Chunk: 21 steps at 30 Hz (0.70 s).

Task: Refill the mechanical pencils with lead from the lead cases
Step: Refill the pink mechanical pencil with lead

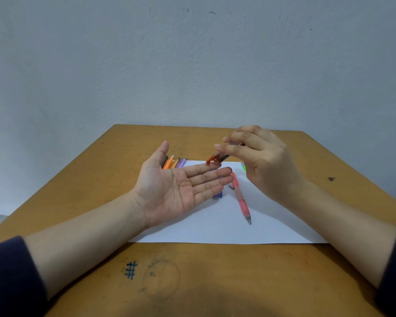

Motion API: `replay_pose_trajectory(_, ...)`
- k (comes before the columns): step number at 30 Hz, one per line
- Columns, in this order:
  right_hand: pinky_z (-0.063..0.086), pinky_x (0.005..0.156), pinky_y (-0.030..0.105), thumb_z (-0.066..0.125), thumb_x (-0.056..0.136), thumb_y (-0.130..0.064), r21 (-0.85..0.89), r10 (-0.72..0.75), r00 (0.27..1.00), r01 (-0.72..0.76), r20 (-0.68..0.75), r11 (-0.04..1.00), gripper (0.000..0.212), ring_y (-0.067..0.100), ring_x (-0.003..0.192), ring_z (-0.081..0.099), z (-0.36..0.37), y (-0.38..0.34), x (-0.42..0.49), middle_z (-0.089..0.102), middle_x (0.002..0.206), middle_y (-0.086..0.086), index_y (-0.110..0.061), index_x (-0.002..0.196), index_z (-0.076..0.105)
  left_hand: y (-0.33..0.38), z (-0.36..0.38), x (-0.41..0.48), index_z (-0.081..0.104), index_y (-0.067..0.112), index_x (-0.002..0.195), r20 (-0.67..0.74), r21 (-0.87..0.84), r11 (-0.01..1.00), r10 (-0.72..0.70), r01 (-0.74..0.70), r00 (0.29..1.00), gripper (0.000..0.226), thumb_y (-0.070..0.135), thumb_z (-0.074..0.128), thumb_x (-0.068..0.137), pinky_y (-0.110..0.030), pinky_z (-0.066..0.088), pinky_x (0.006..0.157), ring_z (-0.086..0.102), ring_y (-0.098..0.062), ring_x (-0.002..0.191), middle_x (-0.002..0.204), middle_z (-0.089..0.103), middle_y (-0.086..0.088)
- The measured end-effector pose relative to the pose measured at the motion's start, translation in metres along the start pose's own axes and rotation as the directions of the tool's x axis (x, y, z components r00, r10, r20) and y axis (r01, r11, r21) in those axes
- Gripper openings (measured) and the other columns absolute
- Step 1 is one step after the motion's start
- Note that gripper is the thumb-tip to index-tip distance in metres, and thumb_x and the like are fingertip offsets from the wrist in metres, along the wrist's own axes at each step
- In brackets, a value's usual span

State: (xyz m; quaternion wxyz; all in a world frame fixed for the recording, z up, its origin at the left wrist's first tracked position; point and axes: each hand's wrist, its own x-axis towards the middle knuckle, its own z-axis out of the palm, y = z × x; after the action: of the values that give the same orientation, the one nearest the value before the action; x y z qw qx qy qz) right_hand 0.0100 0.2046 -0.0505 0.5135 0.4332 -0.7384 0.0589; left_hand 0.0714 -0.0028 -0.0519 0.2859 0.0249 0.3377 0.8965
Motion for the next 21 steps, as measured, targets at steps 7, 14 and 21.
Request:
replay_pose_trajectory(7,0.052,0.067,0.040,0.052,0.085,0.014,0.010,0.002,1.000,-0.003,0.005,1.000,0.037,0.027,0.089,0.064,-0.002,-0.002,0.002,0.070,0.097,0.008,-0.009,0.107,0.072,0.000,0.003,0.000,0.062,-0.013,0.112,-0.077,0.063,0.998,0.036,-0.032,0.996,0.070,0.050,0.039,0.094,-0.048,0.049,0.092,0.062,-0.041,0.110,0.121,0.060,-0.030)
replay_pose_trajectory(14,0.052,0.066,0.041,0.053,0.082,0.017,0.040,0.000,1.000,0.001,-0.012,0.999,0.041,0.027,0.089,0.064,-0.002,-0.006,0.003,0.069,0.098,0.010,-0.008,0.111,0.070,-0.003,0.006,0.002,0.073,-0.009,0.086,-0.181,0.165,0.985,0.090,-0.060,0.979,0.027,0.006,0.051,0.087,-0.038,0.059,0.077,0.070,-0.035,0.092,0.101,0.069,-0.026)
replay_pose_trajectory(21,0.052,0.067,0.040,0.048,0.087,0.013,0.065,0.009,1.000,-0.007,-0.024,0.998,0.039,0.027,0.088,0.064,-0.002,-0.013,0.004,0.069,0.098,0.009,-0.008,0.111,0.070,-0.005,0.005,0.003,0.075,-0.002,0.073,-0.214,0.256,0.962,0.152,-0.094,0.965,0.015,0.008,0.064,0.071,-0.030,0.060,0.067,0.073,-0.027,0.080,0.085,0.073,-0.019)
